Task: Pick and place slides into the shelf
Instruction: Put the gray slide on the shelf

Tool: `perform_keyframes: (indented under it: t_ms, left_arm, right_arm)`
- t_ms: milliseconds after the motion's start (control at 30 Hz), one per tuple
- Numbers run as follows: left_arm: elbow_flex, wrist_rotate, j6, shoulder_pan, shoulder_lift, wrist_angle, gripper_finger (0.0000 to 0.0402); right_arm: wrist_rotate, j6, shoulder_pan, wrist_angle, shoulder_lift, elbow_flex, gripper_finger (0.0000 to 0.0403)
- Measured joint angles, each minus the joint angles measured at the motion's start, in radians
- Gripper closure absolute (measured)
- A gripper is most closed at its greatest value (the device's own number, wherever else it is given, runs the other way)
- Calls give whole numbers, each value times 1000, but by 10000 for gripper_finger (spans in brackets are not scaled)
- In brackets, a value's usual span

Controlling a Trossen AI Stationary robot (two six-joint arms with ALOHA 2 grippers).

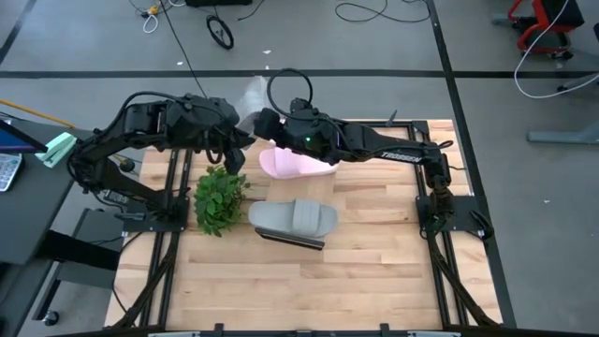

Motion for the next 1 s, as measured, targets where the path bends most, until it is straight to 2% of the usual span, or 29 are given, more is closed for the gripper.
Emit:
perform_keyframes:
  t_ms: [167,233,367,500,633,833,1000]
  left_arm:
    - [0,6,1,-8,0,6,375]
    - [0,14,1,-12,0,8,362]
    - [2,46,4,-28,-10,28,331]
    - [4,54,4,-51,-43,33,306]
    - [4,64,3,-71,-82,23,291]
    - [4,90,-6,-84,-149,15,279]
    - [4,88,-27,-84,-194,9,276]
  right_arm:
    - [8,-60,0,8,0,0,339]
    - [13,-89,1,4,0,0,357]
    - [10,-146,-1,-24,2,-2,358]
    - [-40,-155,-13,-75,-2,-4,358]
    - [-188,-197,-31,-131,-27,-3,359]
    - [-488,-222,-72,-270,-94,-3,359]
    - [-601,-226,-103,-478,-175,-2,359]
